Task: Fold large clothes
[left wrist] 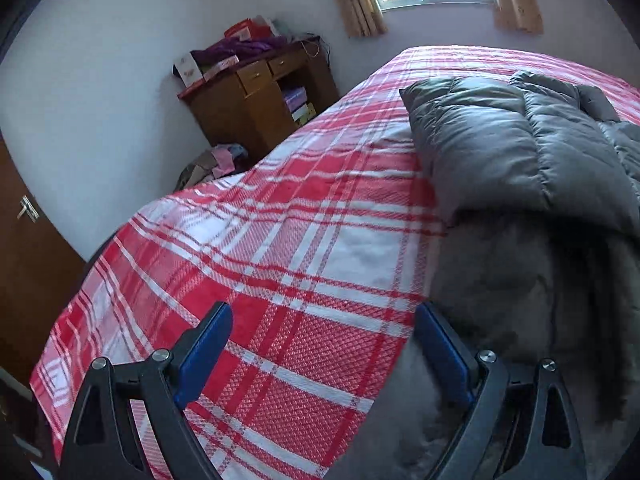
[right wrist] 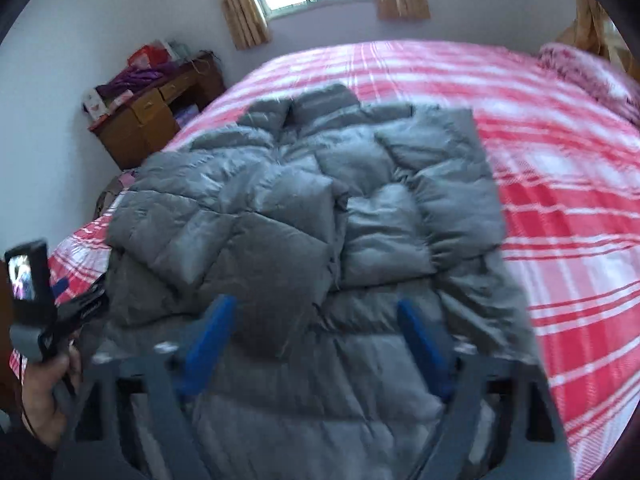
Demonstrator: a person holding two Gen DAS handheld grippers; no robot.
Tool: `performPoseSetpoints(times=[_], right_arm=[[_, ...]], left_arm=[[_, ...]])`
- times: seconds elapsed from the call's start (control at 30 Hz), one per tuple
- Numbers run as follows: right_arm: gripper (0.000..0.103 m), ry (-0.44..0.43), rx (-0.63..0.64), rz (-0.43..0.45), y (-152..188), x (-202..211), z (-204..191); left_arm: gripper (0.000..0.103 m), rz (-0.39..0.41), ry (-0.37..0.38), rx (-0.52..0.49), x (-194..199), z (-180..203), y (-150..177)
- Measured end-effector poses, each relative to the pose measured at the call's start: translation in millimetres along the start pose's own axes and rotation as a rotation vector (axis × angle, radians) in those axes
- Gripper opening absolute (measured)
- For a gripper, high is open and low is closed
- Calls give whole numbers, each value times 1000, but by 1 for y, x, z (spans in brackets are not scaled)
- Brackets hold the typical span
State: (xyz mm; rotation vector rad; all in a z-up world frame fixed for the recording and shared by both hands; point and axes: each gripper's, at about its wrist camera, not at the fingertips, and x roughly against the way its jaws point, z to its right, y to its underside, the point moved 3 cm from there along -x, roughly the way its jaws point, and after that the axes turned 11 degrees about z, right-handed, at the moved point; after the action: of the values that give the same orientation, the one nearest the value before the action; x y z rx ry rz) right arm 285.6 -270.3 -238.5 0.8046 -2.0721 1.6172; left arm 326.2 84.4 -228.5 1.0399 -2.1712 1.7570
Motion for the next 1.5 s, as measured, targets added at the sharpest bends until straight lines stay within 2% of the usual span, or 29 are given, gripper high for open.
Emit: performPoseSetpoints(times=[0.07, 0.13, 0.23, 0.37, 0.57, 0.67, 0.77, 0.8, 0.83, 0.87, 0.93, 1.0, 1.07, 1.13, 1.2, 1.3, 1.37, 1.43, 1.5], right_arm=[[39, -33, -17, -36, 6, -13, -3], [19, -45, -10, -16, 10, -12, -7], [11, -38, 33, 31, 11, 2, -13], [9, 17, 66, 98, 7, 26, -6], [9, 60, 27, 101, 5, 32, 20], [9, 75, 34, 55, 17, 26, 27], [12, 112, 36, 49, 24, 27, 35], [20, 122, 43, 56, 22, 30, 35], [49, 145, 54, 65, 20, 34, 36], [73, 169, 56, 78, 16, 41, 38], [74, 208, 40, 138, 2, 61, 42], [67, 241, 42, 186, -14, 75, 38], [55, 212, 28, 223, -29, 80, 28], [54, 174, 23, 242, -44, 72, 11], [54, 145, 14, 238, -51, 53, -3], [54, 132, -8, 226, -52, 14, -13], [54, 147, -1, 199, -46, -11, -16], [54, 152, -11, 174, -39, -29, -13], [54, 165, 0, 161, -31, -39, -9]], left_arm=[[93, 0, 10, 12, 0, -3, 1], [93, 7, 9, 8, -1, -3, 1], [93, 11, 5, 7, 2, -2, 2], [93, 11, 5, 9, 1, -2, 3], [94, -7, 29, 42, -1, -6, 4], [94, -28, 53, 50, -2, -8, 4], [94, -90, 137, 57, 3, -15, -3], [93, -97, 166, 69, 8, -19, -8], [93, -90, 199, 84, 17, -24, -18], [93, -78, 220, 88, 23, -26, -26], [93, -24, 253, 91, 40, -28, -52], [94, 42, 279, 101, 54, -21, -81], [94, 93, 320, 115, 60, -2, -107], [94, 125, 336, 137, 55, 23, -123], [94, 141, 320, 144, 45, 43, -127], [94, 101, 290, 113, 12, 80, -112], [94, 47, 251, 75, -12, 92, -97], [94, -3, 252, 49, -34, 102, -80], [94, -35, 290, 89, -44, 101, -73]])
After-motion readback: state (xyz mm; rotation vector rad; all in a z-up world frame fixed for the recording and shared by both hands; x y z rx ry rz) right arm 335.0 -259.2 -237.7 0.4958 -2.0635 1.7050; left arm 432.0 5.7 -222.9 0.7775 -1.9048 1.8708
